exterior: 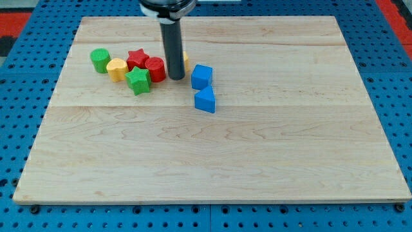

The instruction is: Move the blue triangle to the bottom right of the blue cube

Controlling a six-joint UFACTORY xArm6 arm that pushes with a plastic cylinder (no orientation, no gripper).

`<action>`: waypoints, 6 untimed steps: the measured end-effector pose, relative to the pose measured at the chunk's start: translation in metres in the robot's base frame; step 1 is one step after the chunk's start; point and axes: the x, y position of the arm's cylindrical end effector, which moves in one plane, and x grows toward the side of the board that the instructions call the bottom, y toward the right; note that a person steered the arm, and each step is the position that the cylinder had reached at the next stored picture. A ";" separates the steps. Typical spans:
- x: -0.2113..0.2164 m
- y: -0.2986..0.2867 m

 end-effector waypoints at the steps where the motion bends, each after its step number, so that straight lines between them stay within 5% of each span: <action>1: 0.015 0.037; 2: 0.022 0.070; 4: 0.044 -0.003; 6: 0.080 0.058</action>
